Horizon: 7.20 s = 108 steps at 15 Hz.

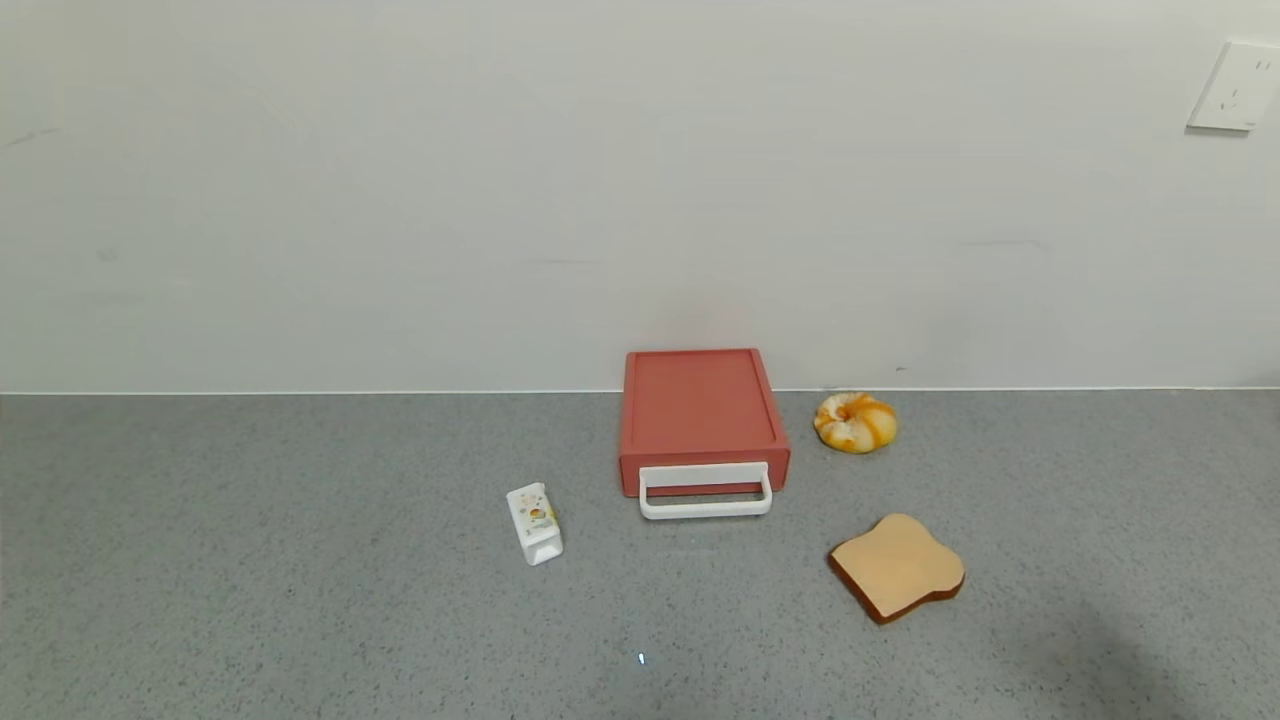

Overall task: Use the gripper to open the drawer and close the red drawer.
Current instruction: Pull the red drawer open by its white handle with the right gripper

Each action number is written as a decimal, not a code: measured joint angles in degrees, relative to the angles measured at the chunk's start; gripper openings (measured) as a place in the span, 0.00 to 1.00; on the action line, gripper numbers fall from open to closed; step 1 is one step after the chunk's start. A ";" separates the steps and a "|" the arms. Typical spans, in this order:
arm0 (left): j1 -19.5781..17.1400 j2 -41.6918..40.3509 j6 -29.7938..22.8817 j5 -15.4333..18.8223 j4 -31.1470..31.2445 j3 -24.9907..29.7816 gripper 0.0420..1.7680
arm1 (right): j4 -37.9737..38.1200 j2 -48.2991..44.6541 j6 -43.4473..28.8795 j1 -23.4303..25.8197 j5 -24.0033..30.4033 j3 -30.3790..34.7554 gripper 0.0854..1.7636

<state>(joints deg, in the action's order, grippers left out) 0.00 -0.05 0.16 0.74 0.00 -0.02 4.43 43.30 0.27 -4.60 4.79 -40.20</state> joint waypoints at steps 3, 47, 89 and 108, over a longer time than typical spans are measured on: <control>0.00 0.00 -0.09 -0.01 -0.05 0.00 0.97 | 0.00 14.54 -2.11 -4.30 0.61 -8.61 0.99; 0.00 0.00 0.28 -0.04 0.00 0.02 0.97 | 24.23 83.32 13.98 -28.98 6.25 -65.56 0.02; 0.00 0.00 0.37 -0.04 0.00 0.02 0.97 | 22.09 96.87 -13.10 -35.01 -14.82 -73.55 0.02; 0.00 0.00 0.37 -0.04 -0.07 0.02 0.97 | 34.82 93.81 -18.42 -37.88 -11.01 -73.00 0.02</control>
<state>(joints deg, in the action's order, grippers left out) 0.00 -0.05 0.52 0.71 -0.07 0.00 39.24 137.11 -18.15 -42.47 -6.22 -113.20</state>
